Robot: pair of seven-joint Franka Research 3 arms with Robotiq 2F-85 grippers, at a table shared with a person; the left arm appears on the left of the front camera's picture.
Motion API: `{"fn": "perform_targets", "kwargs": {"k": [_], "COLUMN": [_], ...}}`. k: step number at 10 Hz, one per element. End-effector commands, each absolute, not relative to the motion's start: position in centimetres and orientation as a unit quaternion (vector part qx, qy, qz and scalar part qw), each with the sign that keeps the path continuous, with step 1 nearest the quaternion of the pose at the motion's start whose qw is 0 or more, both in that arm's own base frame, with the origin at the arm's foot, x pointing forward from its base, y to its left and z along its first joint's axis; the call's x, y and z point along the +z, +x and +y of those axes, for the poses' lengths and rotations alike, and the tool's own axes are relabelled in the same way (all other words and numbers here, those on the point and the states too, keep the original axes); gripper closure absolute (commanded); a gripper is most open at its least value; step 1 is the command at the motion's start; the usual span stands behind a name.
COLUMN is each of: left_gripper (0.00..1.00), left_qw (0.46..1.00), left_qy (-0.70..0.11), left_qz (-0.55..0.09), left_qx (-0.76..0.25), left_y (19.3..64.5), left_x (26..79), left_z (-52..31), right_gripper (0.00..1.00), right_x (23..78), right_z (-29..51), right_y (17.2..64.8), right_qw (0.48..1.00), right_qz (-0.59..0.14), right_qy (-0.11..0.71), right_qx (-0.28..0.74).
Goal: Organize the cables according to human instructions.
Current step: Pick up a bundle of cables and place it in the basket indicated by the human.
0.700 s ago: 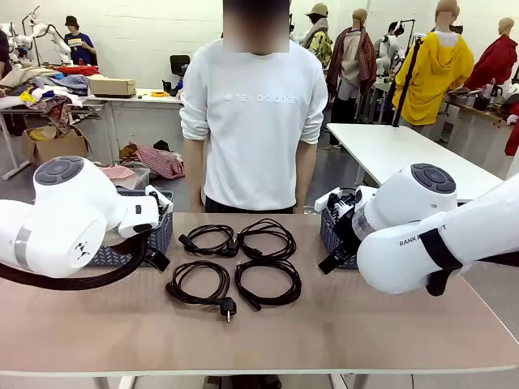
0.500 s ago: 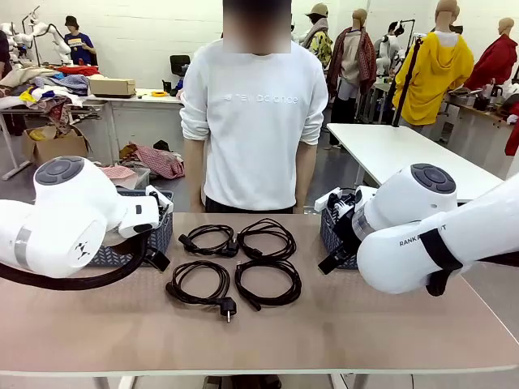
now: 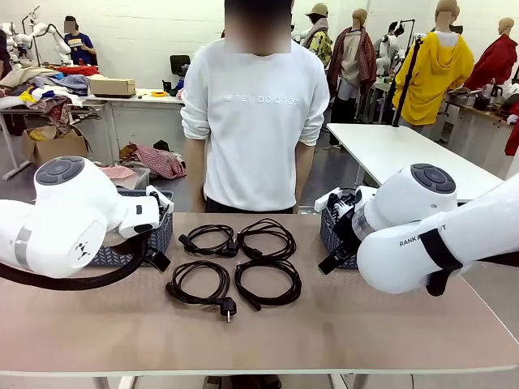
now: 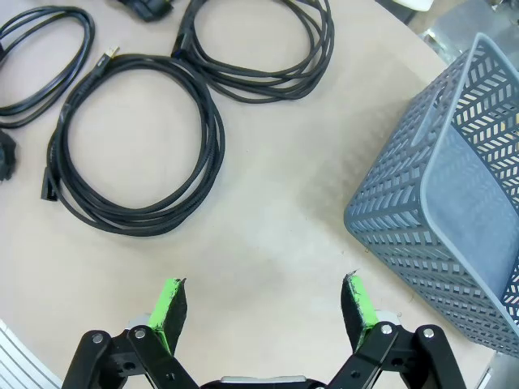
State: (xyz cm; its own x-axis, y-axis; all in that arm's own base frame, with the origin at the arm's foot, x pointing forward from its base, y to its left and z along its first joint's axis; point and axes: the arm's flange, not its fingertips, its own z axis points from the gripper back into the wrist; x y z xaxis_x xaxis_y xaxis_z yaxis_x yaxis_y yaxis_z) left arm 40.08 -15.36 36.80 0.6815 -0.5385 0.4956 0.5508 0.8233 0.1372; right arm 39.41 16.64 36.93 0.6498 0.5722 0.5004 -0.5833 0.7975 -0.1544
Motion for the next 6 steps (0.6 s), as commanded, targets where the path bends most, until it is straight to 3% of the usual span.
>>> {"fn": "perform_targets", "kwargs": {"k": [1,6], "left_gripper": [0.00,0.00], "left_qw": [0.917,0.915], "left_qy": [-0.011,-0.014], "left_qz": [-0.268,-0.264], "left_qx": [-0.295,-0.306], "left_y": [40.30,40.03], "left_x": [37.00,37.52], "left_z": [-15.24,-15.41], "right_gripper": [0.00,0.00], "right_x": [37.12,37.46], "right_z": [16.88,16.48], "right_y": [39.58,39.77], "right_qw": [0.907,0.902], "right_qz": [-0.274,-0.271], "right_qy": [0.011,0.018], "right_qx": [0.319,0.334]}}
